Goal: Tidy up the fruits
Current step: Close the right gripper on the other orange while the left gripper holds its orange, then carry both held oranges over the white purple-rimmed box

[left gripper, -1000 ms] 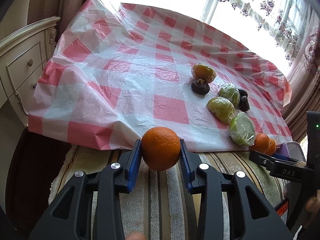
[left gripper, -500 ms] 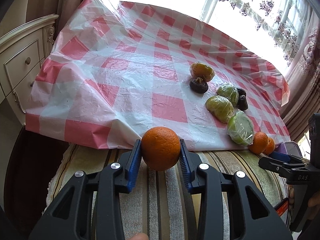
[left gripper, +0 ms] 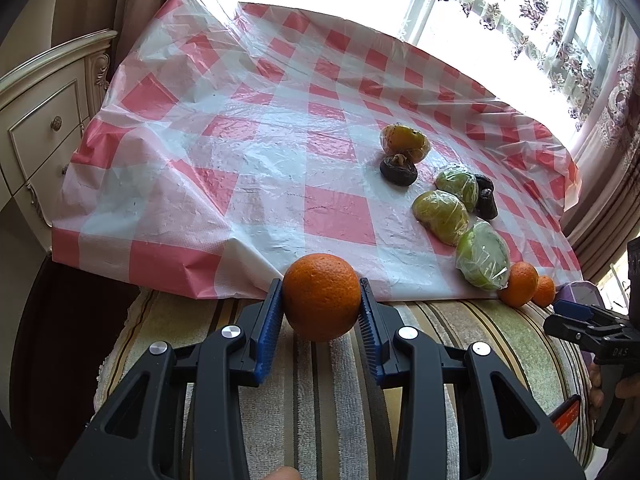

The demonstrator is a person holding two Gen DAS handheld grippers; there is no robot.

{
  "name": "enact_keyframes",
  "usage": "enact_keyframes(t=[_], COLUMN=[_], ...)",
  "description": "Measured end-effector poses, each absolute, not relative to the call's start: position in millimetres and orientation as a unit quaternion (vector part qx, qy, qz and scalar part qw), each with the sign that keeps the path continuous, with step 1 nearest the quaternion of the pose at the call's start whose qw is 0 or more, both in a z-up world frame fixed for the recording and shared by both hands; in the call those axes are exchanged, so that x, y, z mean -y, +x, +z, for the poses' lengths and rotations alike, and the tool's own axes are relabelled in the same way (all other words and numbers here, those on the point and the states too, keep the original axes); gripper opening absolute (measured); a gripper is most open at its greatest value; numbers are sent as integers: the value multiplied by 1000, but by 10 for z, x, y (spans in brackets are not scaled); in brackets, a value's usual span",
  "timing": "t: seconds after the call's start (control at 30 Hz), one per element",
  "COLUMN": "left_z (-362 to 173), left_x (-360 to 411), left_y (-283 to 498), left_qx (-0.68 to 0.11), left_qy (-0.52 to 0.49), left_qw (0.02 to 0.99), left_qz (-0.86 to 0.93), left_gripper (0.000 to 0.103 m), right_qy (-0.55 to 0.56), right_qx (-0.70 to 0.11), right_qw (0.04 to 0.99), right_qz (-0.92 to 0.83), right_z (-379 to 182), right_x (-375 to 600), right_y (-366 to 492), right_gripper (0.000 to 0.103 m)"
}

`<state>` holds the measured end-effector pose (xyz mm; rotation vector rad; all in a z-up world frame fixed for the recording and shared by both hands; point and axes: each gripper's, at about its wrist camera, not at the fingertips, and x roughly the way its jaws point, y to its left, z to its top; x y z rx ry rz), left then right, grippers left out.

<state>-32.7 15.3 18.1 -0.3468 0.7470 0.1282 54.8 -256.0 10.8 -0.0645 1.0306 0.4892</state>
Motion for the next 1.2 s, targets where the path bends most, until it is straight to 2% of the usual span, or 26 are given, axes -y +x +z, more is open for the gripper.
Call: enact_keyframes(t=[0.2, 0.27, 0.3, 0.47, 0.53, 0.57, 0.87, 1.2], left_z=[212, 256, 278, 384, 429, 454, 694, 1003], left_x=[-141, -122, -112, -24, 17, 40, 333, 1059], left_y=[-329, -334, -334, -331, -309, -298, -77, 235], left_qx=[-361, -357, -356, -352, -352, -351, -366, -376], left_qy=[-161, -155, -152, -126, -118, -112, -63, 17], left_qw=[917, 919, 920, 926, 927, 928, 928, 924], left_qz=[63, 63, 62, 55, 49, 46, 6, -66], left_gripper=[35, 35, 35, 35, 35, 35, 35, 35], right_qy=[-20, -36, -50, -61, -61, -60, -35, -4], right_qx=[-487, -479, -477, -481, -482, -481, -460, -434], right_qw=[848, 855, 858, 856, 855, 855, 867, 889], right_qz=[209, 197, 185, 183, 182, 184, 189, 146], right_z=[85, 99, 101, 55, 43, 43, 149, 361], right_x=[2662, 2638, 2614, 2573, 2566, 2572, 2744, 3428], right_y=[708, 734, 744, 803, 806, 808, 723, 546], right_gripper=[99, 87, 76, 59, 42, 38, 36, 36])
